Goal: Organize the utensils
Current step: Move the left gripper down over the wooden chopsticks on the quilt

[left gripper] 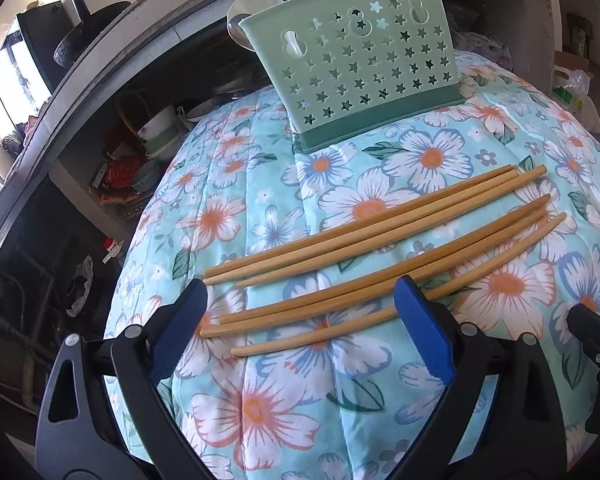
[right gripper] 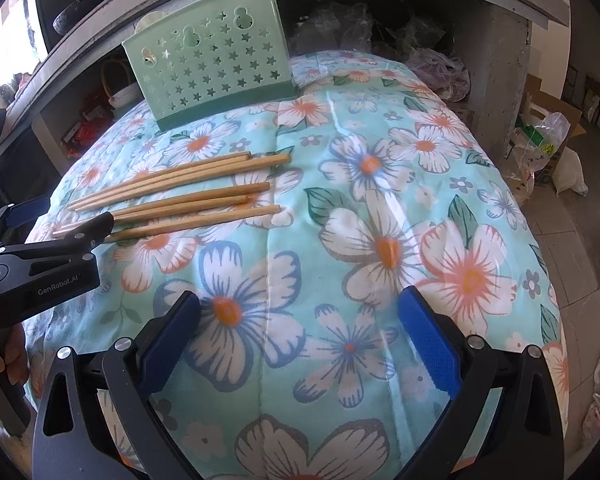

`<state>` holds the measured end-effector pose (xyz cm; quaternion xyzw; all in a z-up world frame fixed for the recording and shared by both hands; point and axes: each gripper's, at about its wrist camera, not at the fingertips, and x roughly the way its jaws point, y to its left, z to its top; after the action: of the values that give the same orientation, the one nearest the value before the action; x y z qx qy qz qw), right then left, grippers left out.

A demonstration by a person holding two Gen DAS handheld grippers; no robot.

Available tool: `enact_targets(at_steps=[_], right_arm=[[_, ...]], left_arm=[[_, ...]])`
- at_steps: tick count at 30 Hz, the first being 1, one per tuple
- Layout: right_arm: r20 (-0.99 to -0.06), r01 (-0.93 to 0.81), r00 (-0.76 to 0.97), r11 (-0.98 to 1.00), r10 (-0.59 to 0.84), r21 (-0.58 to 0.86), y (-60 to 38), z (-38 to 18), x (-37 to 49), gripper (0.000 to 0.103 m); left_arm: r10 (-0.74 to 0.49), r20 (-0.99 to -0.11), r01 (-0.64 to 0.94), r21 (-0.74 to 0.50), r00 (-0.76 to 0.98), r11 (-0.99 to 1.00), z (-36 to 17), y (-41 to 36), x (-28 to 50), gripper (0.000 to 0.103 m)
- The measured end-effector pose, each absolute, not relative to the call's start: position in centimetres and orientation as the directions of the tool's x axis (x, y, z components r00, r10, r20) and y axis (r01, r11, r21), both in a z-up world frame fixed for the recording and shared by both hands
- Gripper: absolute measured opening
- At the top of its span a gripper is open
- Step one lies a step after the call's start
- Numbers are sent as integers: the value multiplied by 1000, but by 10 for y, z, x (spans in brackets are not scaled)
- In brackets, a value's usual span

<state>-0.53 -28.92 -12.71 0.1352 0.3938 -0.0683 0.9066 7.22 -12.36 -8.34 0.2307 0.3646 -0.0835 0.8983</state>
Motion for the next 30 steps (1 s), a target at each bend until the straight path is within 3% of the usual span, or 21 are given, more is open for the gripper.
enact_targets(at_steps=[5, 14, 21, 30], right_arm=[[-736, 231, 677, 953, -14, 195, -289, -127, -5, 97], [-740, 233, 671, 960, -42, 156, -285, -128, -4, 97], [-756, 249, 651, 960, -69, 127, -282, -127, 0, 97], [-743, 256, 662, 961, -96, 104, -279, -129, 0, 97]], left_arm=[[33, -705, 314, 356, 708, 880, -86, -126, 80, 90], [-19, -739, 282, 232, 673, 931, -89, -112, 86, 90], [-55, -771, 328, 204, 634, 922, -85, -106, 89, 90], [-188, -676, 374, 139, 712, 917, -50, -80, 61, 90]])
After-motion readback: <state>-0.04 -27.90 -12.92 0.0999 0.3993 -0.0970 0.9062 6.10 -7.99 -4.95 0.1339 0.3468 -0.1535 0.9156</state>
